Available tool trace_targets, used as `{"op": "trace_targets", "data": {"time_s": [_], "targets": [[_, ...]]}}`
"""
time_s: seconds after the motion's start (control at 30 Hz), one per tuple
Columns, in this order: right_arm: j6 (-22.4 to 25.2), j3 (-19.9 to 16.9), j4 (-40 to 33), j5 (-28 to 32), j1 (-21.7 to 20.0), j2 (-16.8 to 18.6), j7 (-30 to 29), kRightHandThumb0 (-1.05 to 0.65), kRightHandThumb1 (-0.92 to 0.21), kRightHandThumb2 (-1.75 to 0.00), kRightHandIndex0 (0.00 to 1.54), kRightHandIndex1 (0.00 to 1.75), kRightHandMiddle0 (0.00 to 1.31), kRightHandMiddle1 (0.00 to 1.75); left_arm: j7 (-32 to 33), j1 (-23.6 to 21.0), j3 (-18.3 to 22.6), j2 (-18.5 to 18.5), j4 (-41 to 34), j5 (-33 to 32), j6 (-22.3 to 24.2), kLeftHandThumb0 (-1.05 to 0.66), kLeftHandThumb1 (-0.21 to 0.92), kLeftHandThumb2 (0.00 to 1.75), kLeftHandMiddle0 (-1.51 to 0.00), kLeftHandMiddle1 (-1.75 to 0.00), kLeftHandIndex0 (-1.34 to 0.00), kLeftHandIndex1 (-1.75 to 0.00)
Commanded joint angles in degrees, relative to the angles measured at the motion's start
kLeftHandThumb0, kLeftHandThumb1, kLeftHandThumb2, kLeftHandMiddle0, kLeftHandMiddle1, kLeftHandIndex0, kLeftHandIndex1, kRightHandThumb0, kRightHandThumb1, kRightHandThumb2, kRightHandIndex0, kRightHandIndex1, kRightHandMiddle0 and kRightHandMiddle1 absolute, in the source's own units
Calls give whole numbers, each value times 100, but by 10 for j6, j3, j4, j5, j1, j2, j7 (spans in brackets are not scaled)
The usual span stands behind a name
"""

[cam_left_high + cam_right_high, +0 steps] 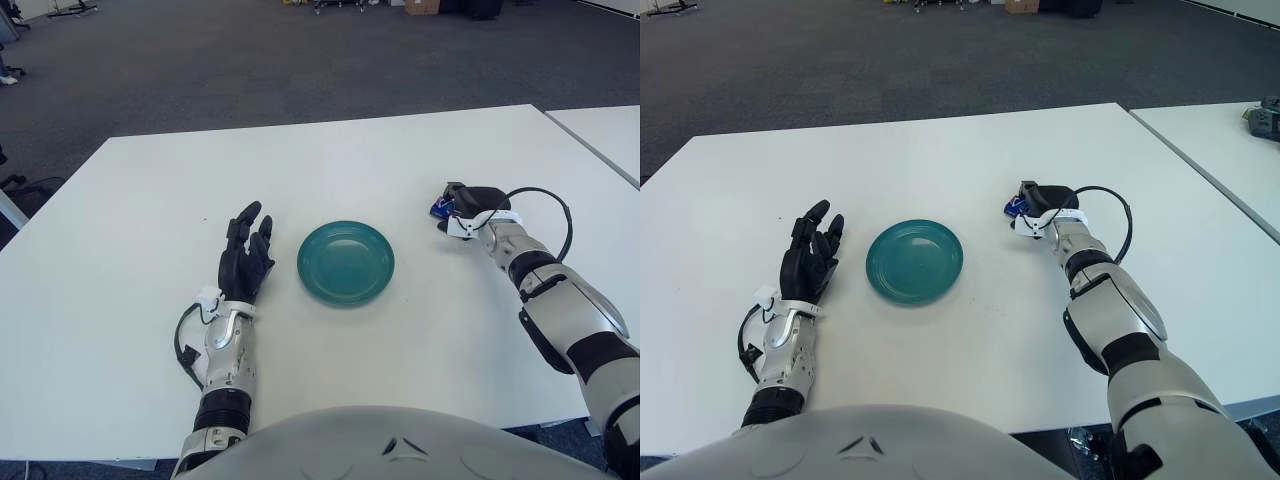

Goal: Put the gum into the plate.

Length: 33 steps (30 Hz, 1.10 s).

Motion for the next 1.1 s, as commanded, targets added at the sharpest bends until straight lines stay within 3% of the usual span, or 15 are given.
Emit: {"op": "trace_targets", "data": {"time_s": [0.0, 0.27, 0.57, 0.77, 1.07], "targets": [[2, 8, 13, -4, 13, 18, 23, -39, -65, -89, 76, 175, 37, 175, 6, 31, 1, -18, 20, -4, -1, -78, 92, 77, -31, 0, 0, -74], [-2, 8, 13, -4, 5, 12, 18, -40, -63, -92, 79, 175, 38, 175, 6, 33, 1, -18, 21, -4, -2, -78, 92, 78, -29, 0, 0, -72], [-48, 0, -11, -2, -56, -37, 27, -41, -58, -98, 84, 175, 42, 175, 3, 33, 2, -16, 24, -6, -3, -79, 92, 80, -29, 0, 0, -72], [-62, -6, -84, -5, -95, -72, 46, -41, -57, -99, 87, 175, 42, 175, 4, 31, 0, -15, 24, -2, -3, -79, 92, 80, -31, -1, 0, -78], [-47, -29, -226, -4, -78, -120, 88, -41, -58, -99, 88, 175, 42, 175, 1, 25, -1, -16, 32, -4, -5, -81, 92, 80, -33, -1, 0, -83]]}}
